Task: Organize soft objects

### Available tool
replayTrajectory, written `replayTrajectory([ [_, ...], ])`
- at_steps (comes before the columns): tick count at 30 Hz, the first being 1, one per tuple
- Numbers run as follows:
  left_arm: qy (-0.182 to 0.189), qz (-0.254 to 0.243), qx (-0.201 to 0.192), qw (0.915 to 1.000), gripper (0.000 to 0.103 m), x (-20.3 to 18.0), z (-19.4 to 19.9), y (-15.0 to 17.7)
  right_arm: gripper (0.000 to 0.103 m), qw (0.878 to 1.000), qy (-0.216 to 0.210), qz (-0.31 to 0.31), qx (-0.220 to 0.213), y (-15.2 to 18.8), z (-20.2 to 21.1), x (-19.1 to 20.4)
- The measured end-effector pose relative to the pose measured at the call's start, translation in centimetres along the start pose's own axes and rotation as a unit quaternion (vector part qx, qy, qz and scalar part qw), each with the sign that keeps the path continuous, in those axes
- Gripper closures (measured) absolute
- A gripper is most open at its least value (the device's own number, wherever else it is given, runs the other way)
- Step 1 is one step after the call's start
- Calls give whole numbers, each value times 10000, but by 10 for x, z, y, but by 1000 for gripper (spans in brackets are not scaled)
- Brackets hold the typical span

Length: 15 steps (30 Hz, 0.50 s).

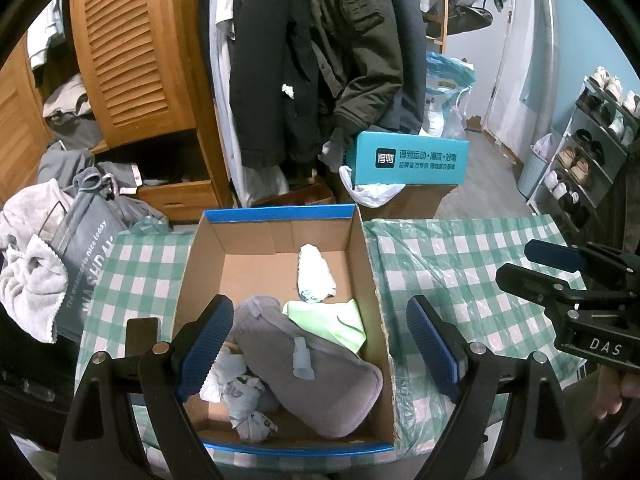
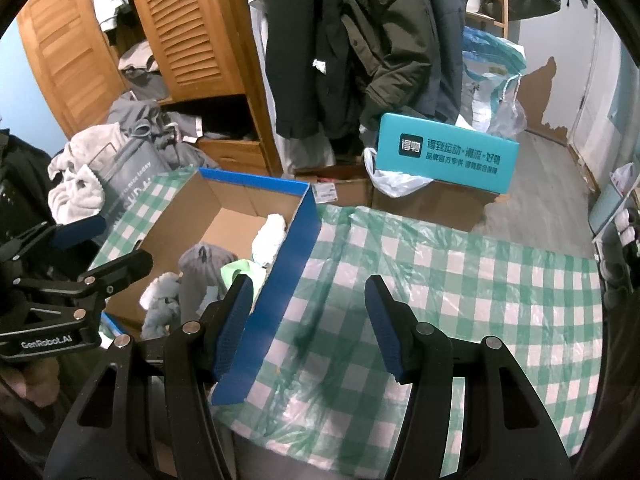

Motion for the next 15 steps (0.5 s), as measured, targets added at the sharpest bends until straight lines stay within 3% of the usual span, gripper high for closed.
replayTrajectory([
  [15,12,-1,9,10000,13,-1,-1,2,46,10000,7,24,16,2,-1,0],
])
Point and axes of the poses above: each gripper's, at about its wrist camera, not at the fingertips, and z roughly against the way its jaws point, x to its left, y to its underside, the point moved 4 cm from there along -z, roughly the way its jaws point, and after that the axes turned 10 degrees about -z, right-handed, at the moved point
